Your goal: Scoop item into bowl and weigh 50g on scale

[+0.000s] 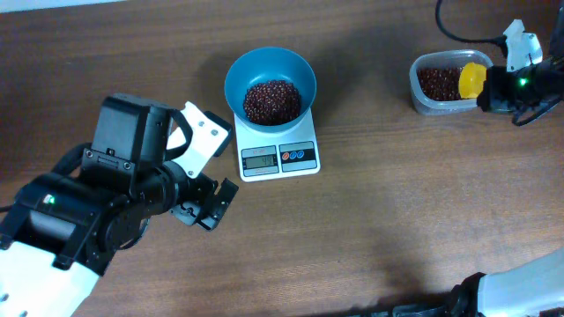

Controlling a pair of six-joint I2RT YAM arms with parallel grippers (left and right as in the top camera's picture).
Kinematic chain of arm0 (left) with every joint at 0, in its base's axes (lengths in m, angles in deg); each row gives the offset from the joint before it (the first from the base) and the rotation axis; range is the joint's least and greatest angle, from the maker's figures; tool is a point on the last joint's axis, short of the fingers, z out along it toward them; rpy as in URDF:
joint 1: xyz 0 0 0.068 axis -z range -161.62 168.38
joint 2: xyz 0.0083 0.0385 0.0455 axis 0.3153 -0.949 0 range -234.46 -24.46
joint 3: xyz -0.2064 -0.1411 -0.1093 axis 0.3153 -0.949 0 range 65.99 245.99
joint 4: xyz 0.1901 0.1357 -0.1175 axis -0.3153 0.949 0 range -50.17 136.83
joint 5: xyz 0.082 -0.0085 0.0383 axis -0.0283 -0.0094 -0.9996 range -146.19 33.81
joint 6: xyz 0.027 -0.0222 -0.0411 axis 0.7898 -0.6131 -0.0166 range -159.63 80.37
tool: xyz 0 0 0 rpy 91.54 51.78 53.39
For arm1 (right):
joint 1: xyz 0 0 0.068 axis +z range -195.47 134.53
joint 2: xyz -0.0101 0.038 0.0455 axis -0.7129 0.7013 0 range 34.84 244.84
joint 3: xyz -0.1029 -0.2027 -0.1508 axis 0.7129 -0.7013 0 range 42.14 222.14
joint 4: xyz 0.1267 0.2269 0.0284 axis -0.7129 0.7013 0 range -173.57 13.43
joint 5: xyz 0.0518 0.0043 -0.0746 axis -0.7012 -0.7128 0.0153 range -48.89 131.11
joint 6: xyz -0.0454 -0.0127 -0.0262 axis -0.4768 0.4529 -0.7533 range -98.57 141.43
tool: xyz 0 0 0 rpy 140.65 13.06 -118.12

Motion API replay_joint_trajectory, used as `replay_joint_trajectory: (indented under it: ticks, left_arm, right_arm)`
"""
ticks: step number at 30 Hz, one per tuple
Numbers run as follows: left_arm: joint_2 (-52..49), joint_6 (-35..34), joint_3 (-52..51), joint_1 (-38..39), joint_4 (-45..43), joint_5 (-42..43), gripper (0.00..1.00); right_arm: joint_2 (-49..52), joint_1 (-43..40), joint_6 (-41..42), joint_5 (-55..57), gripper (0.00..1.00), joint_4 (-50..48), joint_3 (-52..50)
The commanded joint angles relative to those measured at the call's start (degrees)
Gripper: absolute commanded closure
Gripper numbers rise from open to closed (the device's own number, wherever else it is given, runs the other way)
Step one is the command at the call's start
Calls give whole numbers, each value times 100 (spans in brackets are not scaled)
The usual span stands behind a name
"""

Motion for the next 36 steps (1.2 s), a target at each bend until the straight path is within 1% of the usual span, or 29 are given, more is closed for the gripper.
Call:
replay_joint_trajectory:
  ticks: [1, 7, 14, 20, 22, 26, 31, 33, 34, 35, 36]
  left_arm:
    - [11, 90, -11, -24, 4, 61, 1]
    - [11, 90, -11, -24, 4, 61, 2]
    - [11, 90, -11, -22, 4, 61, 2]
    - [11, 90, -11, -22, 4, 61, 2]
    - [11, 90, -11, -22, 4, 63, 1]
    - [11, 90, -11, -24, 4, 61, 2]
    - [11, 90, -11, -22, 4, 61, 2]
    - [11, 90, -11, -22, 4, 61, 2]
    - [11, 90, -11, -24, 4, 61, 2]
    - [11, 90, -11, -24, 4, 61, 2]
    - [11, 90, -11, -24, 4, 61, 2]
  right_arm:
    - [127, 52, 28, 188, 96, -103, -48]
    - [127, 575, 26, 184, 96, -125, -48]
    - [142, 608, 28, -4, 96, -76, -52]
    - [142, 1045, 26, -219, 96, 22, -52]
    - [142, 1034, 28, 0, 96, -11, -52]
    - [142, 1034, 26, 903, 96, -245, -50]
    - [133, 1034, 28, 960, 96, -319, -46]
    - [118, 1034, 31, 872, 96, -315, -35]
    - [114, 1016, 31, 649, 96, -315, -35]
    - [114, 927, 31, 264, 96, -315, -35]
    - [114, 708, 31, -461, 96, -315, -35]
